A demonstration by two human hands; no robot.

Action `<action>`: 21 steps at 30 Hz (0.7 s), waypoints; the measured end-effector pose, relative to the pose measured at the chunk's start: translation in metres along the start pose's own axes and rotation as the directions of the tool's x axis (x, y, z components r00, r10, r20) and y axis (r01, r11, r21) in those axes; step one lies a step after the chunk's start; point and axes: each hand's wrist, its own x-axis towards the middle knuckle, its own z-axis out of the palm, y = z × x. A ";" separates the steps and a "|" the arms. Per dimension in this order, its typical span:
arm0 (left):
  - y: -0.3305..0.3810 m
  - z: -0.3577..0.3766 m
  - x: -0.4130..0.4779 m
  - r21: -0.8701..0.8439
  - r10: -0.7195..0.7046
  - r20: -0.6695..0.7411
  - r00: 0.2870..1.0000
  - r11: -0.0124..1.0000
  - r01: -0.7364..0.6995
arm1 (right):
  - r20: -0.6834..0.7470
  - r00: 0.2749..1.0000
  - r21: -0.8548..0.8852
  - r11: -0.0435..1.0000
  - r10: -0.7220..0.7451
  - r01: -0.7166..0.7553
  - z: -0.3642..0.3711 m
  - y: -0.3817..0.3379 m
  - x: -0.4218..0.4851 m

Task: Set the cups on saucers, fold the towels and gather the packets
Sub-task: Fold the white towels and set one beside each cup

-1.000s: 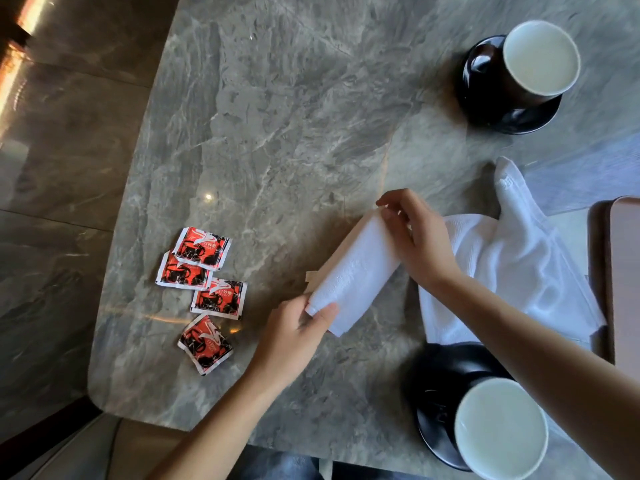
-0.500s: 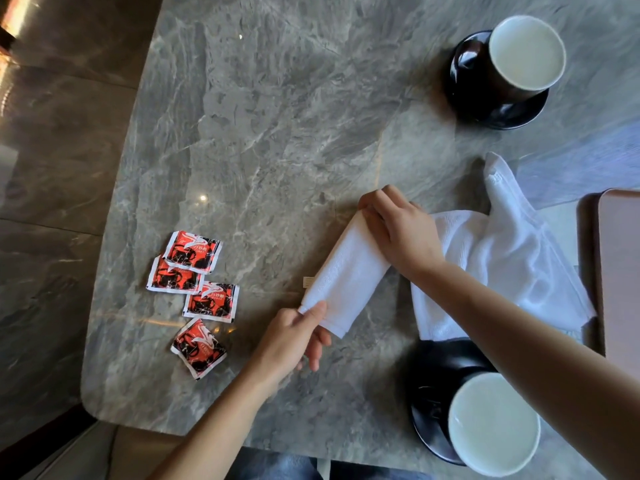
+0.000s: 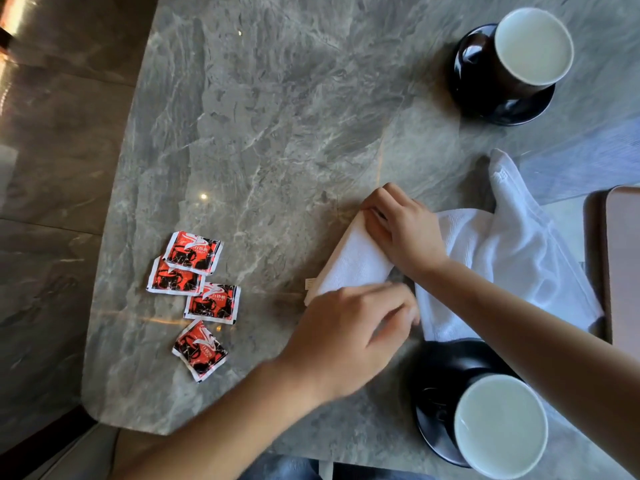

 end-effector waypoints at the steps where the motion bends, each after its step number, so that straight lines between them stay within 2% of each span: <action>1: -0.005 0.000 0.013 0.219 0.163 -0.038 0.986 0.964 -0.151 | -0.002 1.000 -0.005 1.000 0.002 -0.002 0.000 0.000 0.000; 2: -0.014 0.001 0.024 0.372 0.295 0.011 0.956 0.886 -0.278 | 0.001 1.000 -0.008 1.000 0.008 -0.008 0.001 0.000 0.001; 4: -0.043 0.003 0.035 0.543 0.391 0.212 0.896 0.715 -0.440 | 0.023 1.000 -0.016 1.000 0.020 -0.020 0.000 0.000 0.003; 6: -0.069 0.002 0.032 0.639 0.349 0.379 0.857 0.571 -0.515 | 0.032 0.999 -0.023 1.000 0.010 -0.009 -0.001 0.002 0.003; 8: -0.089 0.000 0.023 0.670 0.305 0.454 0.837 0.502 -0.546 | 0.031 0.999 0.006 1.000 0.008 -0.008 -0.001 0.003 0.002; 10: -0.098 -0.002 0.015 0.689 0.282 0.471 0.836 0.474 -0.548 | 0.043 0.999 0.046 0.999 0.006 -0.008 -0.001 0.005 0.001; 15: -0.092 0.001 0.009 0.724 0.256 0.430 0.866 0.475 -0.500 | 0.093 0.995 -0.040 0.999 -0.026 0.030 -0.001 0.011 0.004; 19: -0.091 0.008 -0.016 0.758 0.172 0.380 0.909 0.504 -0.413 | 0.092 0.994 -0.087 0.994 -0.057 0.065 0.001 0.013 0.006; 21: -0.091 0.019 -0.031 0.793 0.084 0.343 0.936 0.508 -0.336 | 0.086 0.994 -0.098 0.992 -0.074 0.083 0.003 0.013 0.007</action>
